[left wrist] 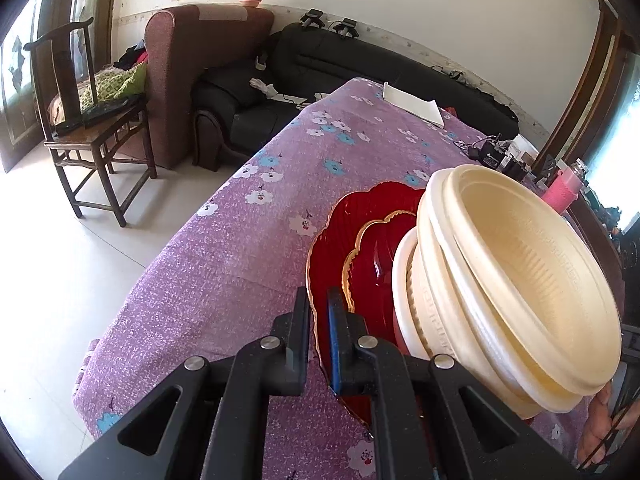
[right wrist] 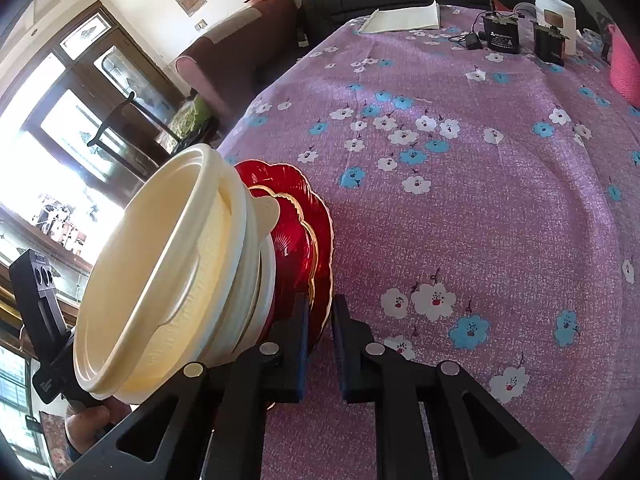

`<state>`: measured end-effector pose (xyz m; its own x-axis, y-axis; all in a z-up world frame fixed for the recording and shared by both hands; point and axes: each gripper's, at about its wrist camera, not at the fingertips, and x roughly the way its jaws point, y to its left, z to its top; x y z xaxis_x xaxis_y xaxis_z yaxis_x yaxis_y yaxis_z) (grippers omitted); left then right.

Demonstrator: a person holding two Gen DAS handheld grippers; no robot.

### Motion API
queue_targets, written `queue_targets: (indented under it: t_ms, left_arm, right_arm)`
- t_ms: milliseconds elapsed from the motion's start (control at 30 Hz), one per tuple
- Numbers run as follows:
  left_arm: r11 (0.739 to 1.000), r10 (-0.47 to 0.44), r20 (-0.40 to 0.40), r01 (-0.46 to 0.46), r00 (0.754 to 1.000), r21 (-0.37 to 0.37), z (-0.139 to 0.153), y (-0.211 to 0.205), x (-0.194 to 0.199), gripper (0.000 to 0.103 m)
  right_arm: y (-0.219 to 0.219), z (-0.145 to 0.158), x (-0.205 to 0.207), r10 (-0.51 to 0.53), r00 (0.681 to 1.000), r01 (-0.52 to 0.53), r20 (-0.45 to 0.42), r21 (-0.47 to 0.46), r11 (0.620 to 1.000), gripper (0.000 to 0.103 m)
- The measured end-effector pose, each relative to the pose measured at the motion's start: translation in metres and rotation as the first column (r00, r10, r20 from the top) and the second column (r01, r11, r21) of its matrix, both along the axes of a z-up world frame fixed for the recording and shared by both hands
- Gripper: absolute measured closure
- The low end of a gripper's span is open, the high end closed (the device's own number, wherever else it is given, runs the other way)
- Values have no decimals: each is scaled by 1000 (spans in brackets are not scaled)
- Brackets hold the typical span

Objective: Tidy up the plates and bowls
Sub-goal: 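Lower the beige bowl into the top white bowl of the stack, then open both grippers and withdraw them from the bowl stack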

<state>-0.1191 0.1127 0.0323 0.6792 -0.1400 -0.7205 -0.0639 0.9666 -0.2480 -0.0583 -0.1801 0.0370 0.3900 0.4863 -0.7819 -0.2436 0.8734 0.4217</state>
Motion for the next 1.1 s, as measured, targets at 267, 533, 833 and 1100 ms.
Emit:
queue_targets:
  t_ms: [267,533,833,1100]
  left_arm:
    - [1000,-16,2,16,1000,-7,1,-11,2,95]
    - [996,-87,22,86,996,7,13,-48,7,95]
    - [974,-227,12,227,974,18,13,-133,19,95]
    - [927,-371,-11,371,929,56,7,-224,25,94]
  right_arm:
    - [-10,2,-4,-21,1000,21,5,4,1000,90]
    - [-48,11,-20,-78,997,77,28,27,997,90]
    - [-129,20,-49,-208,977,206,47,53,977,91]
    - [-216,18,-81,-366,929,363,54,56,930,91]
